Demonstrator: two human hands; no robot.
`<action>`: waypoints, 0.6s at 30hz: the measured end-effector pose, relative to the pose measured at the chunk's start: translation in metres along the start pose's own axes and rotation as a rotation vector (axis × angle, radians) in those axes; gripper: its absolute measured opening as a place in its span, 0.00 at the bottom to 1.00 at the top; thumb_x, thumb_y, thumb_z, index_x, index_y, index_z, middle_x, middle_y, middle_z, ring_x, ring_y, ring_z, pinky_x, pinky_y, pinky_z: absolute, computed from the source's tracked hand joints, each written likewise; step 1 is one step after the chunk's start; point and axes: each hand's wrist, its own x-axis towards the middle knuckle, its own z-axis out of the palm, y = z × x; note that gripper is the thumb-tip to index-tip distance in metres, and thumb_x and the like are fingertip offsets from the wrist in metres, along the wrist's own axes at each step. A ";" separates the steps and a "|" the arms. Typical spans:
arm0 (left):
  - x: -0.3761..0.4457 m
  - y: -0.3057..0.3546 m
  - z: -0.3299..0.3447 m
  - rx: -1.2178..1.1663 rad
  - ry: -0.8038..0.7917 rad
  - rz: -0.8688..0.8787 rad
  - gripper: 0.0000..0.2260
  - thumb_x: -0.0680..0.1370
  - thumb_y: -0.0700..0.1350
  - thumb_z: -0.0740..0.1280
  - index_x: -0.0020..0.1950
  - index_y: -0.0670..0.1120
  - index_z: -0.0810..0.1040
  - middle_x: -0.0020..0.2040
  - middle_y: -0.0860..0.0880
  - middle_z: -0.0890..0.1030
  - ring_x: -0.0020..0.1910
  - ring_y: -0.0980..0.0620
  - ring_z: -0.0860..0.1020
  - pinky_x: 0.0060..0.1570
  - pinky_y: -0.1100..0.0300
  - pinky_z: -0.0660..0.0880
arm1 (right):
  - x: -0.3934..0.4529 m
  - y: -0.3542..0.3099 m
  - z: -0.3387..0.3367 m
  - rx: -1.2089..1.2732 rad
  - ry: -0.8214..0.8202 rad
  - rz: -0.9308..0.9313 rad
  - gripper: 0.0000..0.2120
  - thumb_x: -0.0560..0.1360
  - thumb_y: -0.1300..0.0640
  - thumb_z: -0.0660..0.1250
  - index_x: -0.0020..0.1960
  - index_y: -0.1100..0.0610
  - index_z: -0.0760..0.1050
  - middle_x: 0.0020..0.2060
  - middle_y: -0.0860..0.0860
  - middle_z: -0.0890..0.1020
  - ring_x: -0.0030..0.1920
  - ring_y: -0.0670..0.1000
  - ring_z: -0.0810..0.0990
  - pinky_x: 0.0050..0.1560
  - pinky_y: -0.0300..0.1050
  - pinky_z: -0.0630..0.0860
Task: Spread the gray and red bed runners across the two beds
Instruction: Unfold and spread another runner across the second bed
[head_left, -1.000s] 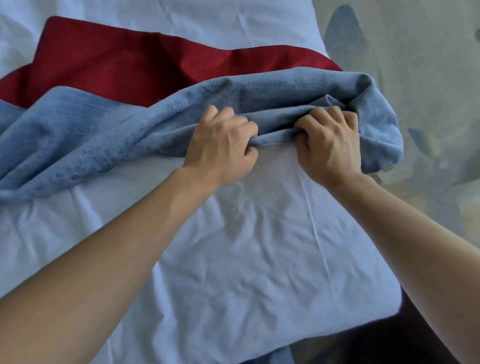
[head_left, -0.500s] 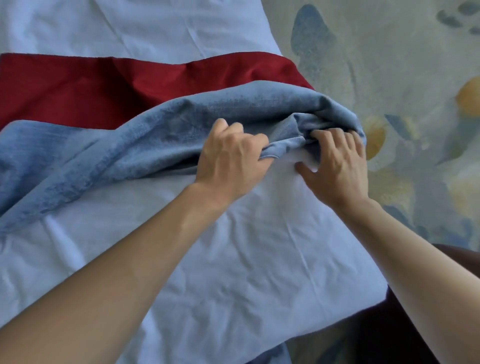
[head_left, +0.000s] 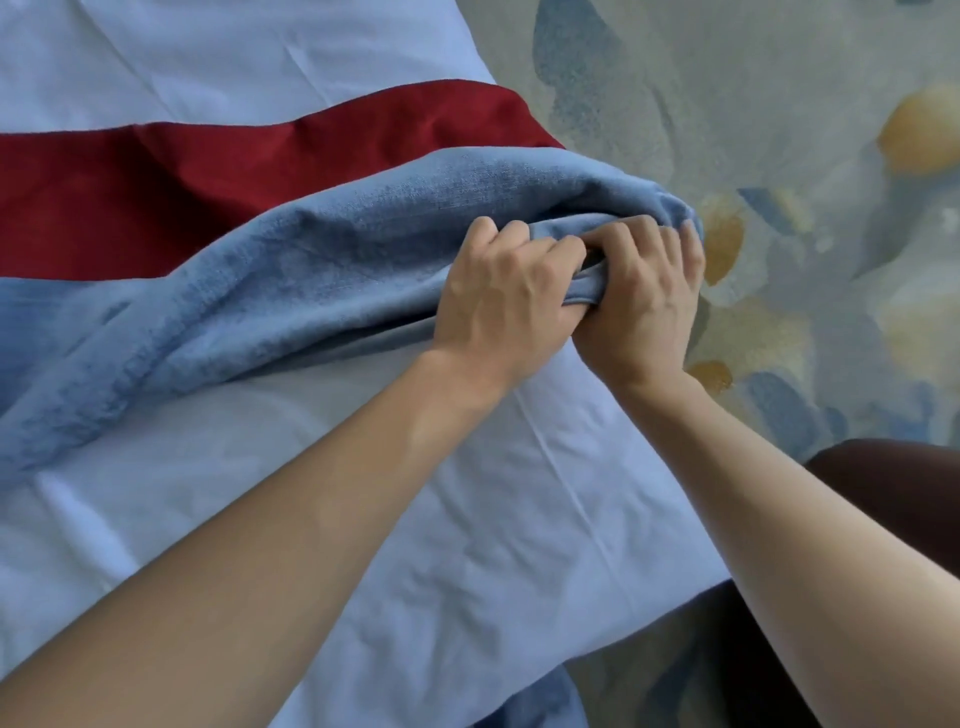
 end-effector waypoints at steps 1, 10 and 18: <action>0.001 -0.001 0.000 -0.007 0.006 0.008 0.08 0.74 0.45 0.66 0.35 0.47 0.74 0.30 0.47 0.78 0.34 0.43 0.74 0.39 0.51 0.65 | 0.001 0.006 -0.002 -0.012 -0.005 0.035 0.07 0.73 0.57 0.64 0.47 0.58 0.80 0.44 0.54 0.80 0.47 0.59 0.78 0.68 0.62 0.67; -0.008 0.010 0.012 -0.002 -0.135 0.036 0.03 0.72 0.44 0.67 0.41 0.49 0.74 0.35 0.52 0.78 0.36 0.47 0.69 0.42 0.55 0.57 | -0.008 0.066 -0.025 -0.054 -0.009 0.251 0.17 0.68 0.61 0.58 0.52 0.56 0.79 0.47 0.56 0.80 0.50 0.59 0.75 0.61 0.53 0.68; -0.021 0.039 0.036 0.064 -0.321 0.100 0.07 0.74 0.40 0.61 0.46 0.51 0.73 0.42 0.51 0.79 0.46 0.46 0.74 0.48 0.54 0.62 | -0.038 0.097 -0.027 -0.032 -0.156 0.621 0.17 0.68 0.64 0.63 0.52 0.52 0.83 0.49 0.54 0.84 0.54 0.61 0.76 0.58 0.54 0.69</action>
